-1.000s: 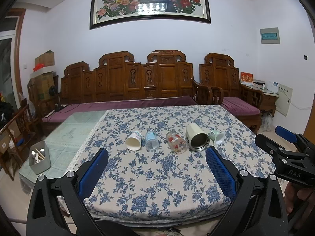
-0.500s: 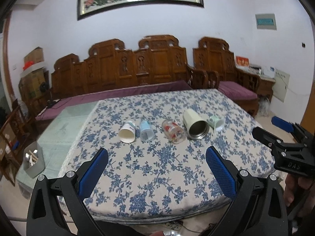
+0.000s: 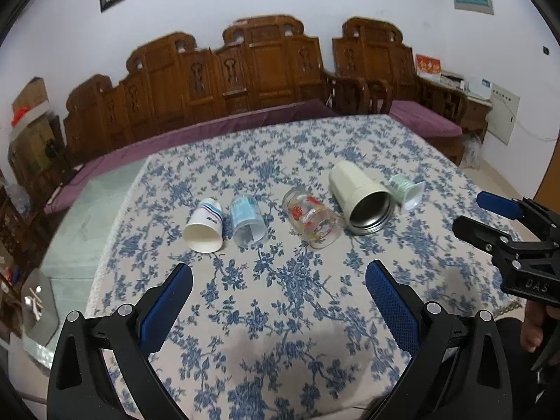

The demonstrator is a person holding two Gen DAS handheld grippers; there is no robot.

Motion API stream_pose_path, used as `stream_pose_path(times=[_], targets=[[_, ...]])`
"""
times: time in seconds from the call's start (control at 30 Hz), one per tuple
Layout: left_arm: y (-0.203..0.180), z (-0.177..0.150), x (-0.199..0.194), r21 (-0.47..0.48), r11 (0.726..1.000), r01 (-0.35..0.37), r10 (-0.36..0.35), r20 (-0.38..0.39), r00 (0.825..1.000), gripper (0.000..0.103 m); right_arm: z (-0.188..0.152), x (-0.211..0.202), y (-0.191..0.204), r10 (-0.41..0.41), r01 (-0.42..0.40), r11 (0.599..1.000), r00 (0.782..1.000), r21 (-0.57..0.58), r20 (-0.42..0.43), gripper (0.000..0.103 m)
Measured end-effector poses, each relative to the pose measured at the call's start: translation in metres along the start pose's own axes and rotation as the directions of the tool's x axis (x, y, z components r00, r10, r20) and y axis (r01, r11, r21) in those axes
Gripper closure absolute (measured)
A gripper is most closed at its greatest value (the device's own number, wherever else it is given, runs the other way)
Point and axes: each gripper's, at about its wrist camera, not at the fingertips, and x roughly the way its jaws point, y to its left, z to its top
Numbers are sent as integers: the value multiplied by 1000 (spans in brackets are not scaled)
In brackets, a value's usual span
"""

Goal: Flip cup upside down
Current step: 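Move the left tool down to the clear glass jar and close on it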

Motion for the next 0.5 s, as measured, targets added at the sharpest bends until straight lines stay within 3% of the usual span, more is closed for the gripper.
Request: stream_pose_path(times=[0.17, 0.5], targets=[[6, 16, 44, -22, 1000, 21, -22, -55, 998, 8, -1, 34, -13, 14, -13, 1000, 997, 13, -73, 26], [6, 61, 121, -67, 995, 70, -80, -162, 984, 16, -1, 70, -26, 15, -14, 1000, 991, 14, -135, 27]])
